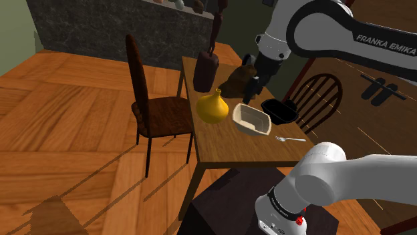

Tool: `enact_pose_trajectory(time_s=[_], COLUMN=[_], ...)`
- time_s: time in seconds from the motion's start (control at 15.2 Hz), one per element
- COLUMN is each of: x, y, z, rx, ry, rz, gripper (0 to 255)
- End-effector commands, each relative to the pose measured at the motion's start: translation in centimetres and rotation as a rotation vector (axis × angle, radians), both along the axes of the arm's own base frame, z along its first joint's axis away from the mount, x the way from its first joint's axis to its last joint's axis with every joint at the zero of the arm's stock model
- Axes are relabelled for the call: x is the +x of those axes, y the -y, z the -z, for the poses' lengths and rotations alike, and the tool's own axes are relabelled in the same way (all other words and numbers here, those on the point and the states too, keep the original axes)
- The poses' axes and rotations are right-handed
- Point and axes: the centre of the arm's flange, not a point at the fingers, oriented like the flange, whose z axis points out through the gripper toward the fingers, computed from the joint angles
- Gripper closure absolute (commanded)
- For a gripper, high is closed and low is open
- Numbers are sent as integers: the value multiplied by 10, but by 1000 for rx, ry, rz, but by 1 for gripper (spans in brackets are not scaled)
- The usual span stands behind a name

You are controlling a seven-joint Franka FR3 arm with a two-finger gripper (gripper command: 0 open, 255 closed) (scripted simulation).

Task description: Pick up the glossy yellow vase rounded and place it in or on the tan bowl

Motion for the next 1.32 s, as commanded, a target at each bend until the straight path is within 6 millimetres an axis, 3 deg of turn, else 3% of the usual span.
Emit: enact_pose_trajectory(time_s=[0.0,1.25], x=[0,214], y=[0,116], z=[0,92], rx=[0,95], ry=[0,-33], rz=[0,-52], gripper=[0,0])
